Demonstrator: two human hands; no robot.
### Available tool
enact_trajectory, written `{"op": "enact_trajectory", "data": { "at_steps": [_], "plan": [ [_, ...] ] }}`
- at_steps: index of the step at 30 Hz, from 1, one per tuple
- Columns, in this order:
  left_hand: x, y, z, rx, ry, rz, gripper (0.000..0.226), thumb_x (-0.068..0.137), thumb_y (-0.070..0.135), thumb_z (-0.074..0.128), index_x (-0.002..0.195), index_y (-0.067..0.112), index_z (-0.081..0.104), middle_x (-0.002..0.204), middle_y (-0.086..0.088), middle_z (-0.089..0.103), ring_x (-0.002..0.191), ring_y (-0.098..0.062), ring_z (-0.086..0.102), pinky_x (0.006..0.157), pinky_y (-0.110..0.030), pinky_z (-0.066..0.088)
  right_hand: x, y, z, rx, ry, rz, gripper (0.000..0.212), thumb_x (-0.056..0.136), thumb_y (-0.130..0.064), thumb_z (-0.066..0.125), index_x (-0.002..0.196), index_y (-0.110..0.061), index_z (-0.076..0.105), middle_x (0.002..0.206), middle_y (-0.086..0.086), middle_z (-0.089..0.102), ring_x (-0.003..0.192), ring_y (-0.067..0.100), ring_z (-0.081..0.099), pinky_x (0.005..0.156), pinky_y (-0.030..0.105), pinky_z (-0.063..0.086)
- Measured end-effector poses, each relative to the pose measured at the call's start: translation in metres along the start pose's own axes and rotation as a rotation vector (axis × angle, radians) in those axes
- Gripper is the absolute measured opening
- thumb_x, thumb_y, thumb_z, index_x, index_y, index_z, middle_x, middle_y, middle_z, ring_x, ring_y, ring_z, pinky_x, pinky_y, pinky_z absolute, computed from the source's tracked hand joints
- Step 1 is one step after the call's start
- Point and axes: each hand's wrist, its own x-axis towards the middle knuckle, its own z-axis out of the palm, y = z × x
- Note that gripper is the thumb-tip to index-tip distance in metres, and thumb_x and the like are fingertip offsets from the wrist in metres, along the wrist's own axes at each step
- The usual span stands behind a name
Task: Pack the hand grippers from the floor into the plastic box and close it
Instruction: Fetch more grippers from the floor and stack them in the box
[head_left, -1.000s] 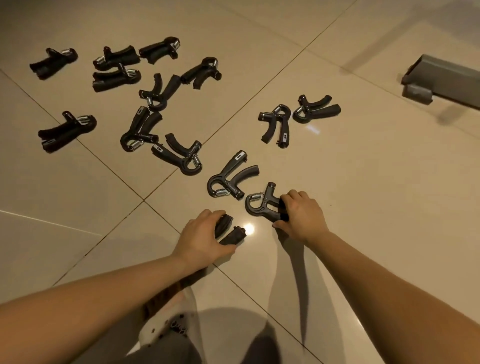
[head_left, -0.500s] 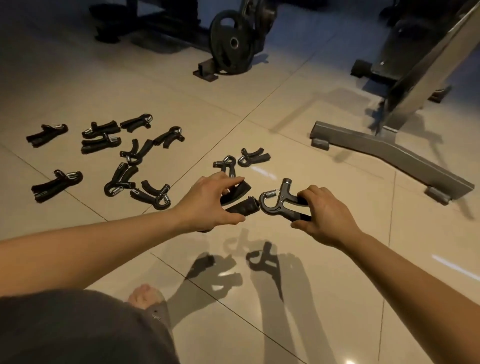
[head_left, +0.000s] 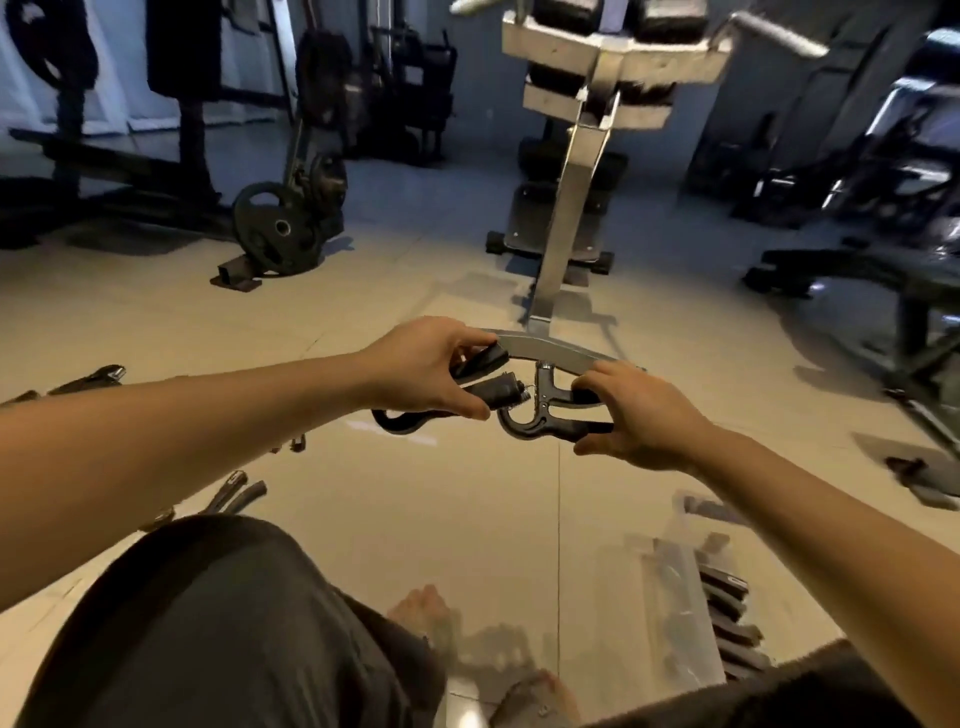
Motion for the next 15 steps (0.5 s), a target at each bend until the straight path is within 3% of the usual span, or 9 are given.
{"op": "enact_trajectory", "data": {
  "at_steps": [4,8,15],
  "plan": [
    [0.019,0.050,0.029,-0.094,-0.025,0.088,0.076,0.070,0.042,0.087,0.138,0.030,0.057,0.113,0.011,0.066,0.100,-0.011,0.063,0.089,-0.032,0.054,-0.050,0.044,-0.026,-0.064,-0.074,0.107,0.058,0.077,-0.045,0.082,0.126,-0.024,0.058,0.123,-0.006,0.056,0.106,0.012,0.048,0.087,0.028,0.046],
    [0.048,0.094,0.066,-0.125,-0.075,0.146,0.083,0.072,0.043,0.086,0.144,0.027,0.051,0.119,0.008,0.064,0.101,-0.011,0.062,0.085,-0.027,0.051,-0.093,0.093,-0.035,-0.117,-0.160,0.226,0.059,0.076,-0.049,0.081,0.125,-0.026,0.057,0.119,-0.006,0.058,0.103,0.014,0.050,0.089,0.033,0.049],
    [0.091,0.145,0.155,-0.086,-0.247,0.175,0.084,0.073,0.045,0.085,0.147,0.023,0.049,0.125,0.001,0.065,0.106,-0.018,0.061,0.089,-0.032,0.050,-0.164,0.173,0.030,-0.016,-0.340,0.379,0.062,0.075,-0.052,0.082,0.123,-0.023,0.056,0.116,-0.004,0.056,0.106,0.019,0.053,0.090,0.037,0.050]
  ]
}}
